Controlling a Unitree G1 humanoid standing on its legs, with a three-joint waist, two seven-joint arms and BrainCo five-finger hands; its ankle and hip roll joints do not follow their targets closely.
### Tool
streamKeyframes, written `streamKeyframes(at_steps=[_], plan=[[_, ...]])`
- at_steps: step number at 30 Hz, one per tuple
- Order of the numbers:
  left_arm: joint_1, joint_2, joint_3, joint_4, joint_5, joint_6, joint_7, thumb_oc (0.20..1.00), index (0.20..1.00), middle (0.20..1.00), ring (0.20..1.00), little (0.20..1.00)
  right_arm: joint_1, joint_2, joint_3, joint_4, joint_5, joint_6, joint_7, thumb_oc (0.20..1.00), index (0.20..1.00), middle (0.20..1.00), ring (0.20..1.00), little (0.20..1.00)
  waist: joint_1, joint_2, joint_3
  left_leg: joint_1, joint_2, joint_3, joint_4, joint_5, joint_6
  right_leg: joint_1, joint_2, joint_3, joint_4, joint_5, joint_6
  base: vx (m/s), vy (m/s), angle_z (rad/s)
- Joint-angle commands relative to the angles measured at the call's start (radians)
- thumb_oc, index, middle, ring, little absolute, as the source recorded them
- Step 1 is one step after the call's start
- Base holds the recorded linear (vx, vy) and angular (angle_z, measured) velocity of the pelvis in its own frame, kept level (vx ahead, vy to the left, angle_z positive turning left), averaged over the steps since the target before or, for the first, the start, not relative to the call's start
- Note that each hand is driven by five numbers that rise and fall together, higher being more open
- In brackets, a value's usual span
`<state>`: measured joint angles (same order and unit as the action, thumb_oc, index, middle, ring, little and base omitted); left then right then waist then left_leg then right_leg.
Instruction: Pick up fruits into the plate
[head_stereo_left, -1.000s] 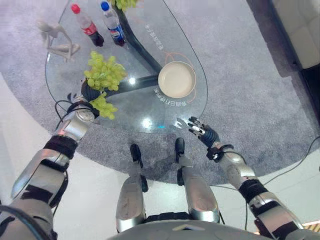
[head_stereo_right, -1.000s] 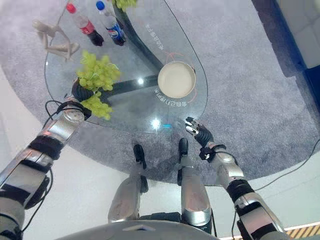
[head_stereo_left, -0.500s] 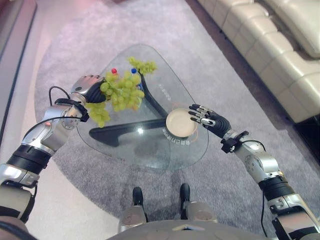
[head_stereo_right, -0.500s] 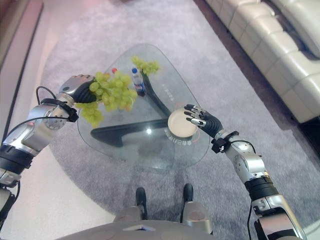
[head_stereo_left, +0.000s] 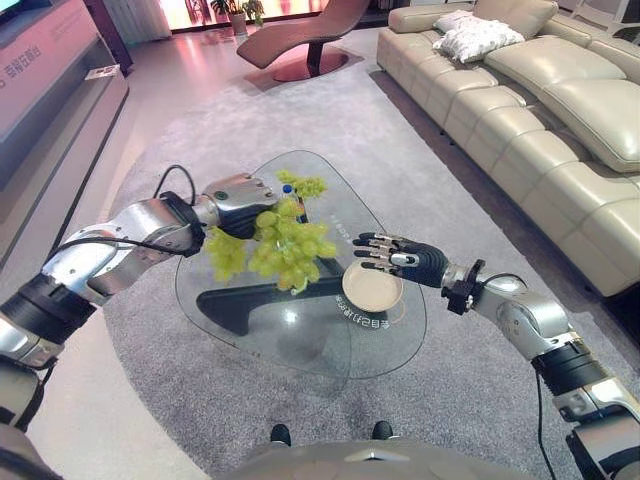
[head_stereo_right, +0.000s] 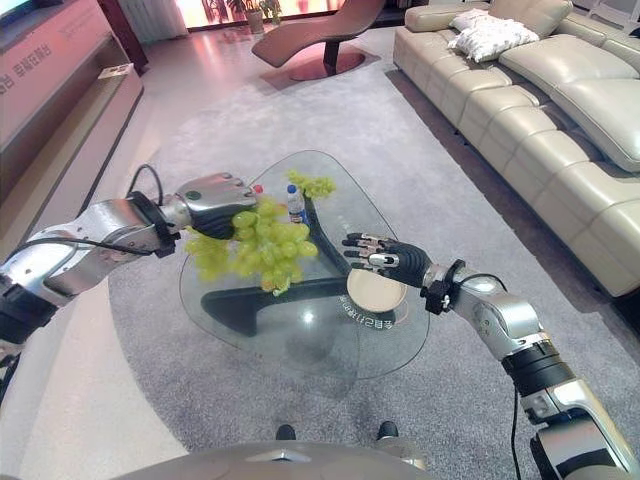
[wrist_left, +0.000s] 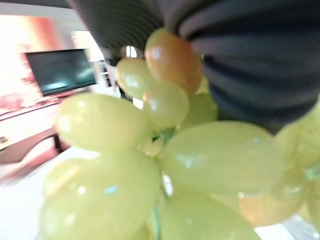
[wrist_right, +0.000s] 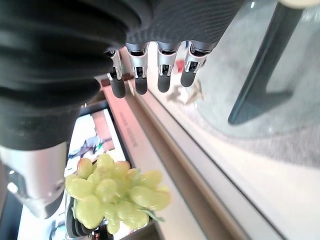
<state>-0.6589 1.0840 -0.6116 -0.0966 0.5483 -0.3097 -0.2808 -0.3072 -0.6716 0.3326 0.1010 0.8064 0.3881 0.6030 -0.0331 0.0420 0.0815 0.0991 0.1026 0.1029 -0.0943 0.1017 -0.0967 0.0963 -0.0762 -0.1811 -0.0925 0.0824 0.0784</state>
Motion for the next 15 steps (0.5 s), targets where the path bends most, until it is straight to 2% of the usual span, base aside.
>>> streamKeyframes(at_steps=[1, 9, 15], plan=[[-0.155, 0.030, -0.034, 0.003, -0.061, 0.003, -0.008, 0.200, 0.200, 0.200, 0.200, 0.200, -0.062, -0.015, 0.043, -0.052, 0.086, 0.012, 0.041, 1.000, 1.000, 1.000, 1.000, 1.000, 0.007, -0.036, -0.056, 0.042, -0.076, 0.014, 0.007, -0.077, 0.033, 0.046, -0.026, -0.048, 0.005, -0.012, 0.040, 0.00, 0.000, 0.00], [-0.218, 0.003, -0.109, -0.051, -0.148, 0.019, -0.057, 0.200, 0.200, 0.200, 0.200, 0.200, -0.084, 0.000, 0.119, -0.103, 0.139, 0.009, 0.012, 1.000, 1.000, 1.000, 1.000, 1.000, 0.009, -0.037, -0.051, 0.040, -0.080, 0.014, 0.007, -0.077, 0.037, 0.045, -0.029, -0.051, 0.005, -0.010, 0.043, 0.00, -0.002, 0.04], [-0.243, -0.034, -0.119, -0.068, -0.179, 0.050, -0.073, 0.200, 0.200, 0.200, 0.200, 0.200, -0.108, 0.025, 0.159, -0.133, 0.164, 0.010, 0.000, 1.000, 1.000, 1.000, 1.000, 1.000, 0.009, -0.038, -0.047, 0.040, -0.082, 0.013, 0.007, -0.079, 0.040, 0.045, -0.029, -0.048, 0.005, -0.011, 0.045, 0.00, 0.000, 0.00]])
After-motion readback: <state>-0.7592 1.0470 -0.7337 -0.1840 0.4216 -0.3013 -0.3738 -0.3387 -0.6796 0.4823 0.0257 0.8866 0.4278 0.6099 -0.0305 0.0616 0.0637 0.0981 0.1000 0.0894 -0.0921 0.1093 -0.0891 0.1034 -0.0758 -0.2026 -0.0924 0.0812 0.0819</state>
